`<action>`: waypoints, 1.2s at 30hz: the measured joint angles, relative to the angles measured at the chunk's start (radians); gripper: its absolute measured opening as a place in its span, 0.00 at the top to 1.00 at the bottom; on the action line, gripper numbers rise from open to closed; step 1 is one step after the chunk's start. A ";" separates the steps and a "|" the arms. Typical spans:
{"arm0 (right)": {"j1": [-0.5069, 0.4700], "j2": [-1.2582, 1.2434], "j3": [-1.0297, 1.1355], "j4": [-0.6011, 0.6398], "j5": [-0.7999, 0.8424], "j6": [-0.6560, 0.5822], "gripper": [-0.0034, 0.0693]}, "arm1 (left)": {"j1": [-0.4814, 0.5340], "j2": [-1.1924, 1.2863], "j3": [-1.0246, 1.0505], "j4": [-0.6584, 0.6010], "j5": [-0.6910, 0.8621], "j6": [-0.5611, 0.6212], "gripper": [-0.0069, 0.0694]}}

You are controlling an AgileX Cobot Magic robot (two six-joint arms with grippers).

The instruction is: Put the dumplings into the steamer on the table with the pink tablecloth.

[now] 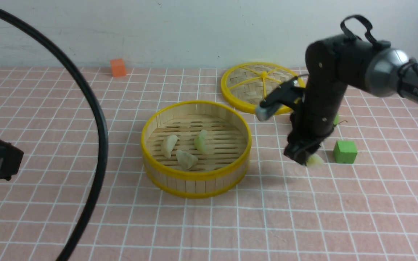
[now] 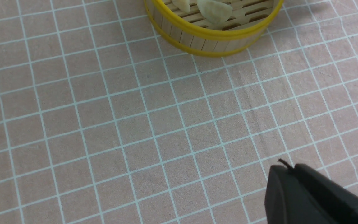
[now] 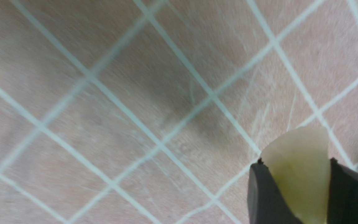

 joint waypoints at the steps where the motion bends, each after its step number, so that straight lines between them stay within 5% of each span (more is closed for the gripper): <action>1: 0.028 -0.007 -0.060 0.029 0.015 0.019 0.61 | 0.000 0.000 0.000 0.000 0.000 0.001 0.89; 12: 0.136 0.059 -0.223 0.162 -0.214 0.265 0.61 | 0.000 0.000 0.000 0.000 0.001 0.011 0.88; 26: 0.135 0.211 -0.223 0.151 -0.331 0.313 0.60 | 0.000 -0.026 0.081 0.002 -0.057 0.019 0.86; 32: 0.135 0.186 -0.223 0.148 -0.276 0.317 0.29 | 0.000 -0.174 0.269 0.014 -0.188 0.019 0.86; 36: 0.135 0.089 -0.223 0.148 -0.208 0.302 0.20 | 0.000 -0.332 0.378 0.047 -0.270 0.019 0.86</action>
